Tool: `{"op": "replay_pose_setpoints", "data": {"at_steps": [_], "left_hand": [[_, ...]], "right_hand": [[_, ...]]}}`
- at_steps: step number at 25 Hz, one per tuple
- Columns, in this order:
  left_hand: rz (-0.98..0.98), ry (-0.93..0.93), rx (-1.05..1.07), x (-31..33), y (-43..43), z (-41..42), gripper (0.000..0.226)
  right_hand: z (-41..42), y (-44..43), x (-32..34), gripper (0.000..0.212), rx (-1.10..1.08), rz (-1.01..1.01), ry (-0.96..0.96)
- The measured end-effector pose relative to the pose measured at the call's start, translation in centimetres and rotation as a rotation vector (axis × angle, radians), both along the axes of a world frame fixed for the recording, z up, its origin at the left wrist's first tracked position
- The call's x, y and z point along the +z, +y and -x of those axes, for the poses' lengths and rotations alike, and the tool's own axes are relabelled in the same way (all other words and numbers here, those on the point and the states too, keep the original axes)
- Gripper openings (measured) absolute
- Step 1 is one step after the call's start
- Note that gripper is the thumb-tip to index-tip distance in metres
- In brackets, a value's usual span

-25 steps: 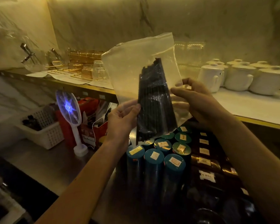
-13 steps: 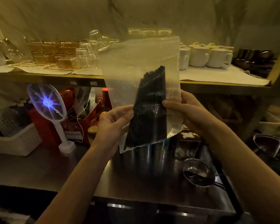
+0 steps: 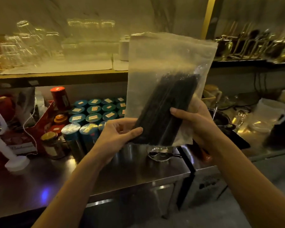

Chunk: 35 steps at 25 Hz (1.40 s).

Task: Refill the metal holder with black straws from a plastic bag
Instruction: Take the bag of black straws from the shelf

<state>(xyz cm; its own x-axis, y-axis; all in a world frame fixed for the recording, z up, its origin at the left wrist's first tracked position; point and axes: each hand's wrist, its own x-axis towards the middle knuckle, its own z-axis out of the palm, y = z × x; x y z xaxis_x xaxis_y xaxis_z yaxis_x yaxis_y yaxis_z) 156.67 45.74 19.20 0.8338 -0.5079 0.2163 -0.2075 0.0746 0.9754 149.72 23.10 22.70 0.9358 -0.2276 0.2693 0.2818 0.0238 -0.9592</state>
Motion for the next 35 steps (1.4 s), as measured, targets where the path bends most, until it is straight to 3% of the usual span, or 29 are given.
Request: {"op": "replay_pose_setpoints", "data": {"at_steps": [7, 11, 15, 18, 20, 27, 35], "left_hand": [[0.021, -0.008, -0.199, 0.2, -13.4, 5.5, 0.016], [0.038, 0.028, -0.387, -0.8, -23.4, 11.6, 0.019], [-0.027, 0.073, -0.668, -2.6, -33.1, 18.8, 0.020], [-0.084, 0.040, -0.911, -3.7, -39.9, 25.5, 0.034], [-0.105, 0.058, -1.033, -4.3, -44.1, 30.6, 0.036], [-0.132, 0.099, -1.454, -6.9, -55.0, 46.7, 0.034], [-0.228, 0.131, -1.935, -8.7, -65.1, 61.9, 0.031]], "right_hand": [[11.3, -11.7, -0.9, 0.057, -0.233, -0.071, -0.038], [20.6, -19.0, -2.8, 0.069, -0.387, -0.109, -0.002], [31.7, -24.1, -4.0, 0.064, -0.598, -0.074, 0.011], [40.3, -27.0, -5.6, 0.073, -0.792, -0.074, 0.043], [45.7, -28.2, -6.4, 0.076, -0.937, -0.059, 0.060], [61.8, -28.8, -8.7, 0.051, -1.426, -0.057, 0.138], [72.8, -29.6, -10.3, 0.061, -1.912, -0.211, 0.139]]}}
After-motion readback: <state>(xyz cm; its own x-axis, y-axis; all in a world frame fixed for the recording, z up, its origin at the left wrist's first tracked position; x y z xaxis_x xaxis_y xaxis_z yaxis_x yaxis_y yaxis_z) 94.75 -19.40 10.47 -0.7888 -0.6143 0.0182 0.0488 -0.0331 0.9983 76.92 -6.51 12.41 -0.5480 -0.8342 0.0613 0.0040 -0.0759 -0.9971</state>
